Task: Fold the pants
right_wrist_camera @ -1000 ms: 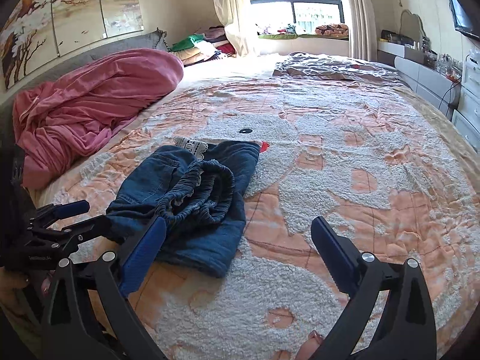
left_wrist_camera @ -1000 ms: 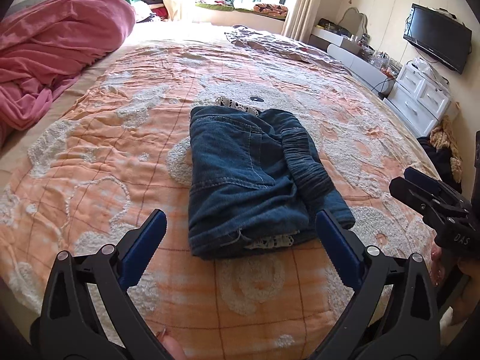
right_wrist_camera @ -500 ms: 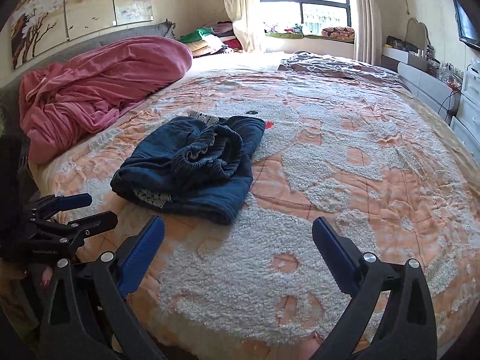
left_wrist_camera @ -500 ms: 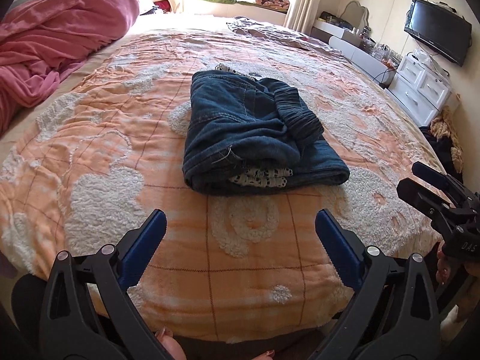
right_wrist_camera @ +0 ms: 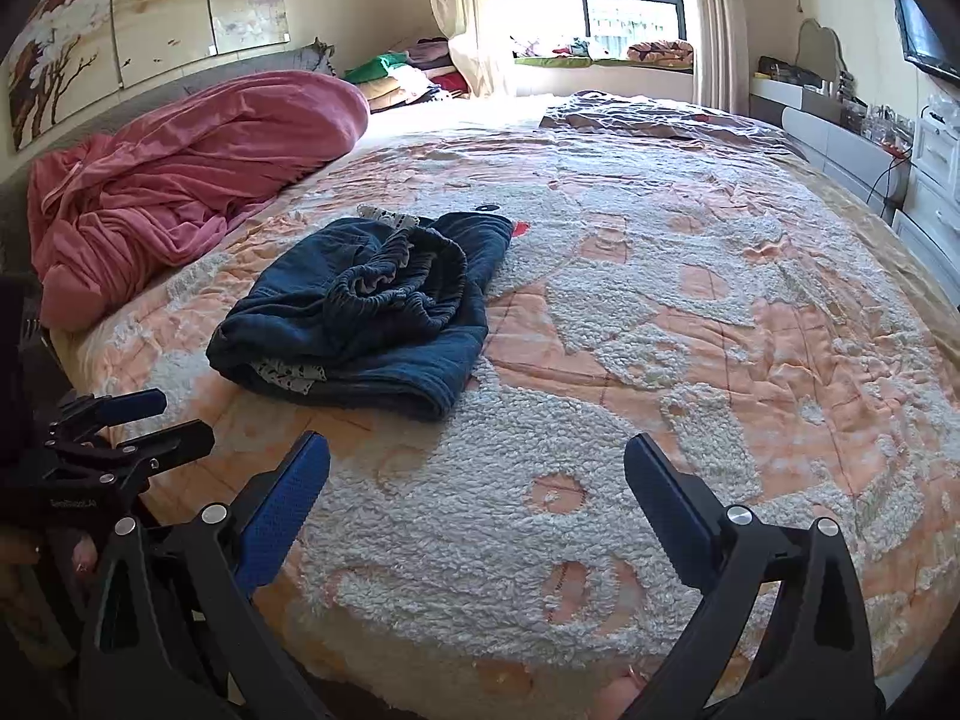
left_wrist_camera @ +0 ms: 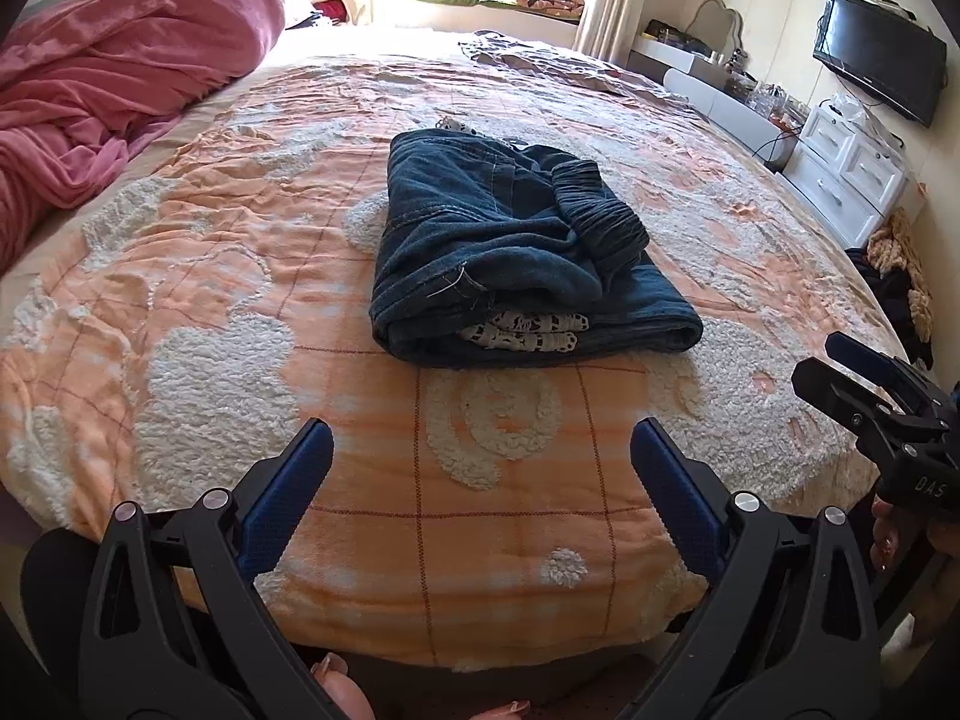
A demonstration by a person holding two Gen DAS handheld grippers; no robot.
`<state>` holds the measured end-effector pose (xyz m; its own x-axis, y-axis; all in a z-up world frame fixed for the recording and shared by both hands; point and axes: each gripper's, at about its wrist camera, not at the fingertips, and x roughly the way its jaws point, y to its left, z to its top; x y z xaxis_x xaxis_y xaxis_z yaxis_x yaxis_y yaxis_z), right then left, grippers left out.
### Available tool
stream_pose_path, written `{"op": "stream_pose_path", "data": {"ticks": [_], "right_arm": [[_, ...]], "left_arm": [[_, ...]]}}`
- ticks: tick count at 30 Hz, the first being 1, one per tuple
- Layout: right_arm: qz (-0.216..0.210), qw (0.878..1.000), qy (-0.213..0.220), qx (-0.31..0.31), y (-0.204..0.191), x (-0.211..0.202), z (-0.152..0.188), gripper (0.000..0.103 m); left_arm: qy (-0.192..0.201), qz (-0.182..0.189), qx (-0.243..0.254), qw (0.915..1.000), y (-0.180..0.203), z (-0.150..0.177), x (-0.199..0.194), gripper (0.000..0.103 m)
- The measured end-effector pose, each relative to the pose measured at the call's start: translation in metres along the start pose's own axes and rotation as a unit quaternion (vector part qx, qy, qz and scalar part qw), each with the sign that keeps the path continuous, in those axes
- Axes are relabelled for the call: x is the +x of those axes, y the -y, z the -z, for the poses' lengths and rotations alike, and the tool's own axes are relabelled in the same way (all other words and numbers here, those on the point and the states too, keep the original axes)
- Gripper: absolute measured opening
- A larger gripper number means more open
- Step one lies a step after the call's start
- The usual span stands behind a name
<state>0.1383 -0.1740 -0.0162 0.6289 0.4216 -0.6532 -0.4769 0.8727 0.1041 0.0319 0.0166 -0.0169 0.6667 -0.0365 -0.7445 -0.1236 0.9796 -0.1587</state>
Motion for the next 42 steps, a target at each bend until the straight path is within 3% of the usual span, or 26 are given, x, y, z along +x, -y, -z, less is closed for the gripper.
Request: {"op": "stream_pose_path", "data": {"ticks": [42], "right_arm": [[0.01,1.0,-0.01,0.002,-0.0045,0.0022,0.002,0.098]], "left_arm": [[-0.005,-0.01,0.0,0.9999,-0.0005,0.0013,-0.0047,0.093]]}}
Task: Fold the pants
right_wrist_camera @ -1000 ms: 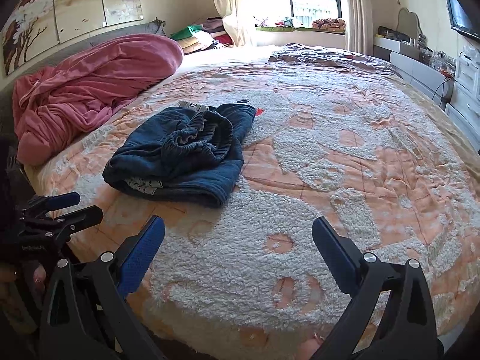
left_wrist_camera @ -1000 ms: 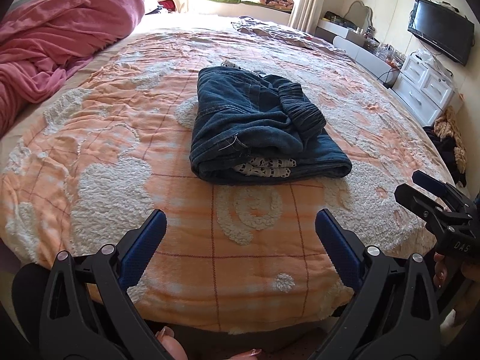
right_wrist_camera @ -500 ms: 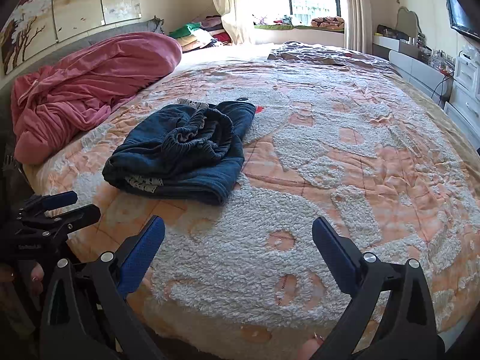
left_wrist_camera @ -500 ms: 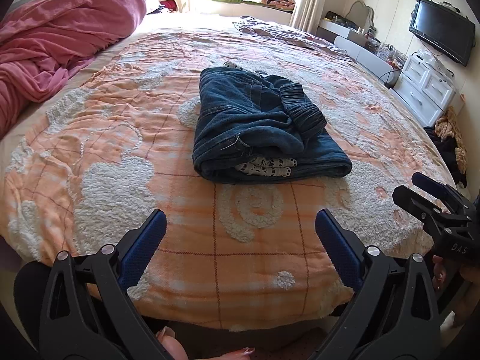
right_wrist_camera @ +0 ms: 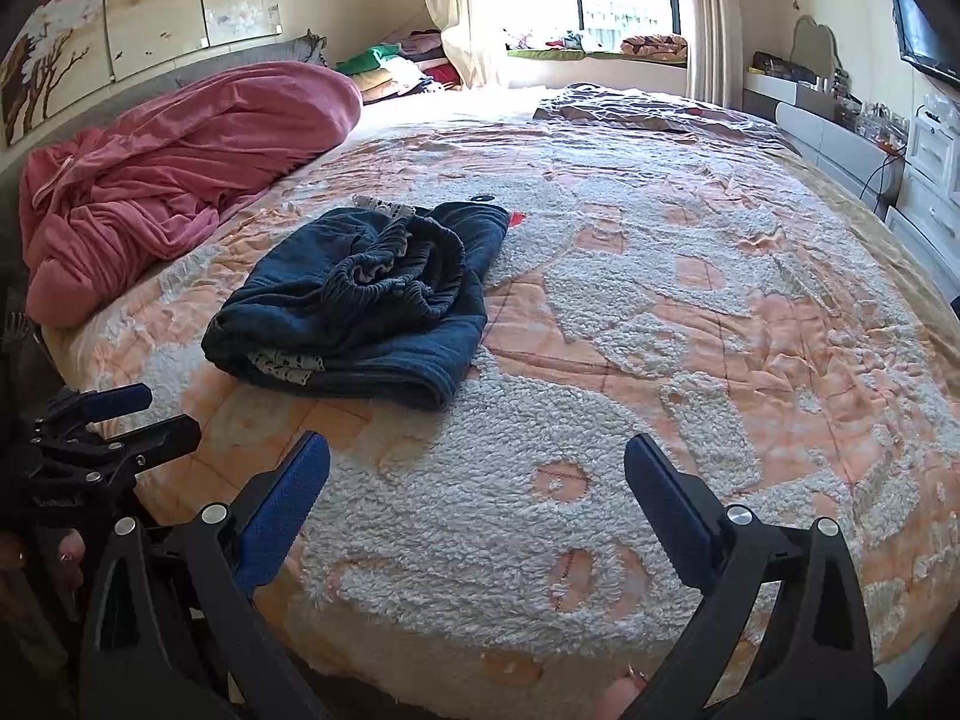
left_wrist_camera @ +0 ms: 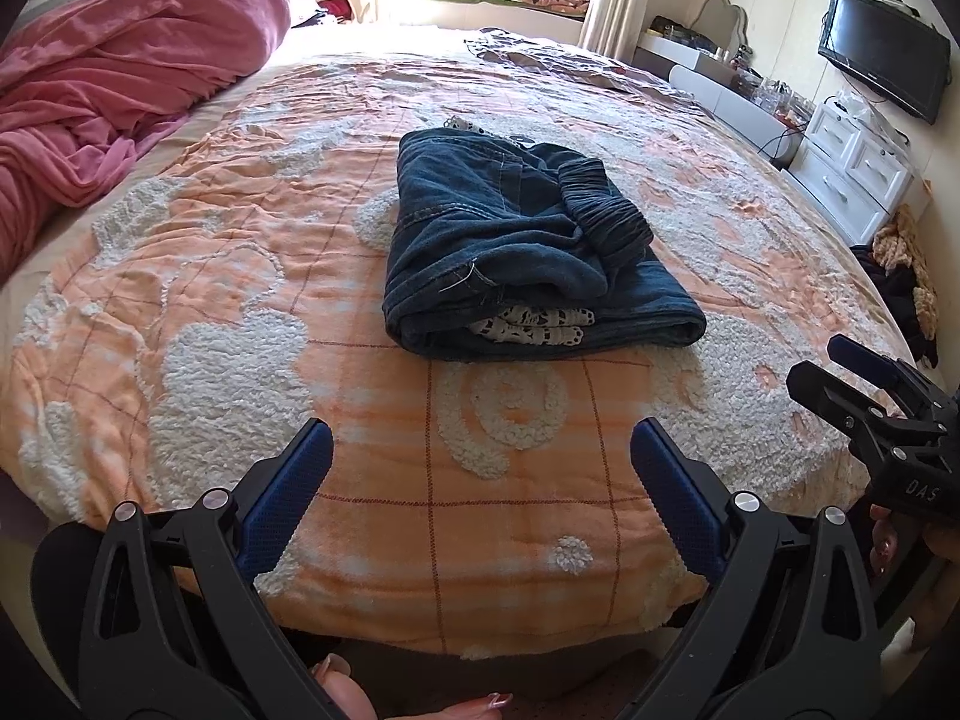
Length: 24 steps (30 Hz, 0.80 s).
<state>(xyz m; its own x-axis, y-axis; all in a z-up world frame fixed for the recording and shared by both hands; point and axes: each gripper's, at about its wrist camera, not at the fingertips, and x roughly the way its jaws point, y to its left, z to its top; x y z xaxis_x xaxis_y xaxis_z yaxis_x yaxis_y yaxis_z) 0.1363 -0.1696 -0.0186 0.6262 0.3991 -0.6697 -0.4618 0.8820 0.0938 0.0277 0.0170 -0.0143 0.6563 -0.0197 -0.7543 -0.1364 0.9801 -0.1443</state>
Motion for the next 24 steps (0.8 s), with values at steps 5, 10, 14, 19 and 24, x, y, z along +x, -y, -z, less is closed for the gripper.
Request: {"op": "stream_pose_path", "data": {"ticks": [5,10,14,19,24], "right_arm": [[0.002,1.0,0.0,0.001,0.0016,-0.001,0.0,0.098],[0.0,1.0,-0.003,0.001,0.0021,-0.0007,-0.0002,0.098],[-0.001,1.0,-0.005,-0.001,0.0002,0.0007,-0.0004,0.098],[0.0,1.0,-0.007,-0.001,-0.0015,0.0032,0.0,0.098],[0.002,1.0,-0.01,-0.003,-0.0021,0.005,0.0008,0.098]], "left_arm": [[0.0,-0.004,0.001,1.0,0.0007,0.0001,-0.0001,0.093],[-0.001,-0.001,0.002,1.0,0.0002,0.0002,-0.0007,0.093],[0.0,0.005,0.002,1.0,-0.001,-0.0007,-0.0009,0.093],[-0.004,0.011,0.002,0.9999,-0.0015,-0.0001,0.0005,0.093],[-0.009,0.009,0.003,0.9999,-0.0009,0.0011,0.0021,0.093]]}}
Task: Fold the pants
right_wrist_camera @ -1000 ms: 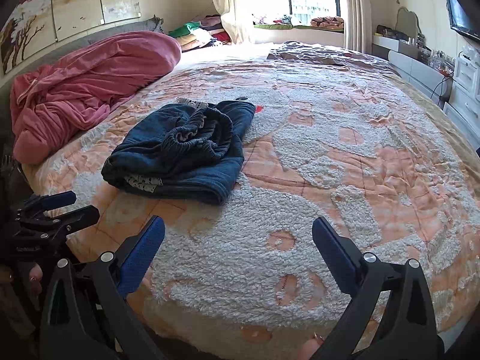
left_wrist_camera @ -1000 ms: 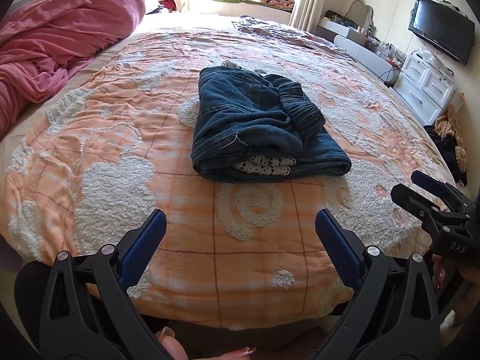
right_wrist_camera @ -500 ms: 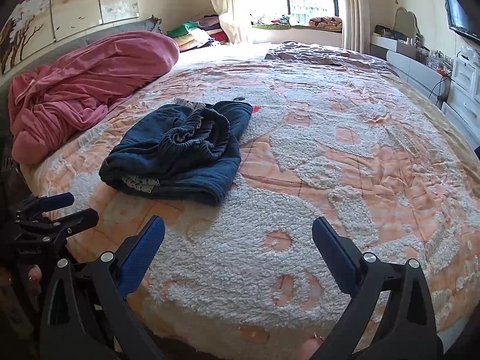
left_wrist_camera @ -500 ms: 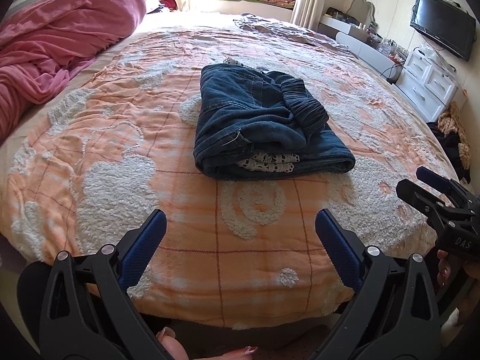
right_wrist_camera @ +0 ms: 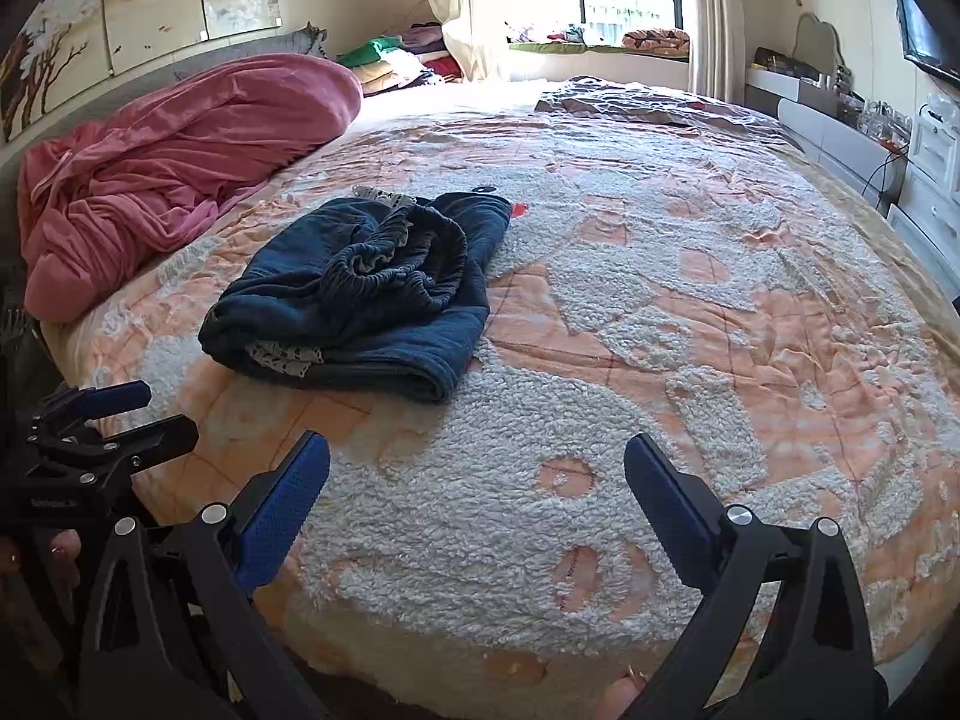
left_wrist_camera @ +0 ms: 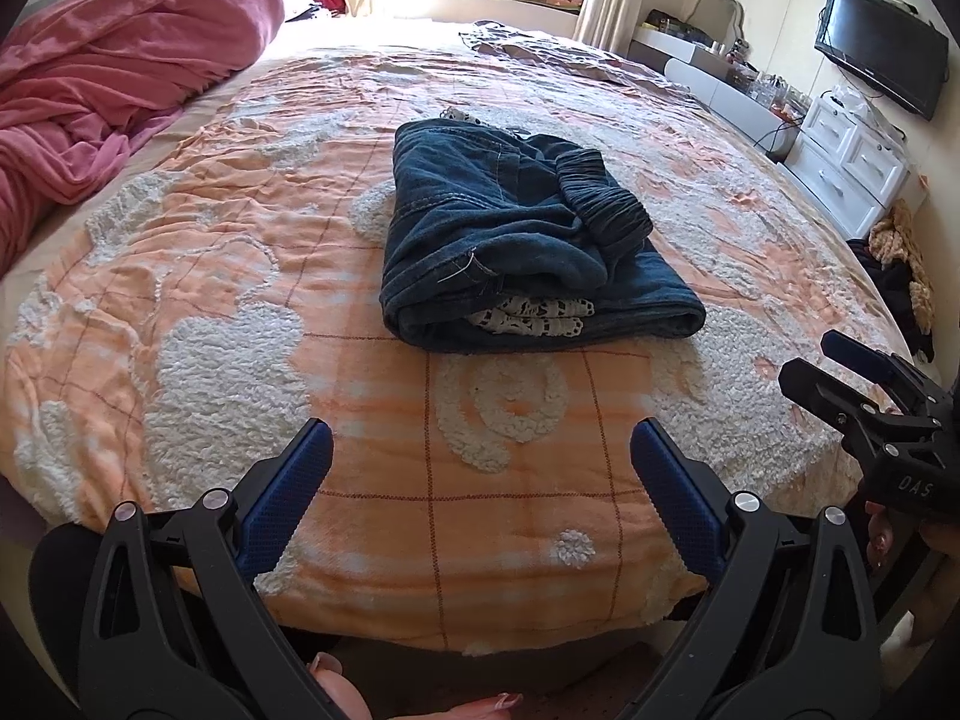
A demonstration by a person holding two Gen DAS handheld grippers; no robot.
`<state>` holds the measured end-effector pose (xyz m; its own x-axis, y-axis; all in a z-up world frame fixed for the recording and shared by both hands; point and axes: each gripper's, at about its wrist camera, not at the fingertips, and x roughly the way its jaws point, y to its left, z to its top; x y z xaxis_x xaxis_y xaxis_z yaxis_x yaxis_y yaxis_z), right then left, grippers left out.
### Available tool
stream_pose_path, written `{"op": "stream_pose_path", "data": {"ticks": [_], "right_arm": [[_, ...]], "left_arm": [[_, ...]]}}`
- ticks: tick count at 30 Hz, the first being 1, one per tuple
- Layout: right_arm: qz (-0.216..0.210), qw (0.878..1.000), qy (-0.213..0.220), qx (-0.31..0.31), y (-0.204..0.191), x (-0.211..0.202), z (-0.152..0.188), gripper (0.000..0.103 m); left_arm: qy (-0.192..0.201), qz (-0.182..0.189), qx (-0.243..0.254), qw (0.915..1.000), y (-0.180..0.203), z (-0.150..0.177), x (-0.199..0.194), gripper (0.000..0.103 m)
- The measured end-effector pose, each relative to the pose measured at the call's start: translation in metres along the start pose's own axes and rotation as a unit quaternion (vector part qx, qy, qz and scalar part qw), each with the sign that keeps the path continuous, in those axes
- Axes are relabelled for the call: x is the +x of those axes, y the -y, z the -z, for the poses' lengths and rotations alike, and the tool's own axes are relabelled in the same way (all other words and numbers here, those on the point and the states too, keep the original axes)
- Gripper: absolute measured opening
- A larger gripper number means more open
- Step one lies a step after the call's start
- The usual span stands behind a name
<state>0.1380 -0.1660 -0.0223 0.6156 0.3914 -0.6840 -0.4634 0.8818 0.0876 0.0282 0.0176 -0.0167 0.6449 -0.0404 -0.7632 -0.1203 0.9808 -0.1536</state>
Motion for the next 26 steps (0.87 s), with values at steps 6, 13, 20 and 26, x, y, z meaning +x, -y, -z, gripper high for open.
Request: {"op": "stream_pose_path", "data": {"ticks": [6,13,20,26], "right_arm": [[0.001,1.0,-0.002,-0.001,0.0,0.0,0.0,0.098],[0.004,1.0,-0.005,-0.004,0.002,0.003,0.001,0.098],[0.034,0.999,-0.012,0.027,0.05,0.014,-0.009,0.098],[0.189,0.978,-0.031,0.079,0.183,0.031,-0.036,0.098]], "left_arm": [[-0.004,0.006,0.0,1.0,-0.001,0.001,-0.001,0.093],[-0.009,0.02,-0.002,0.9998,-0.006,-0.001,-0.001,0.093],[-0.005,0.002,-0.045,0.999,-0.051,-0.028,0.01,0.093],[-0.048,-0.133,-0.082,0.9866,-0.161,-0.09,0.068,0.093]]}}
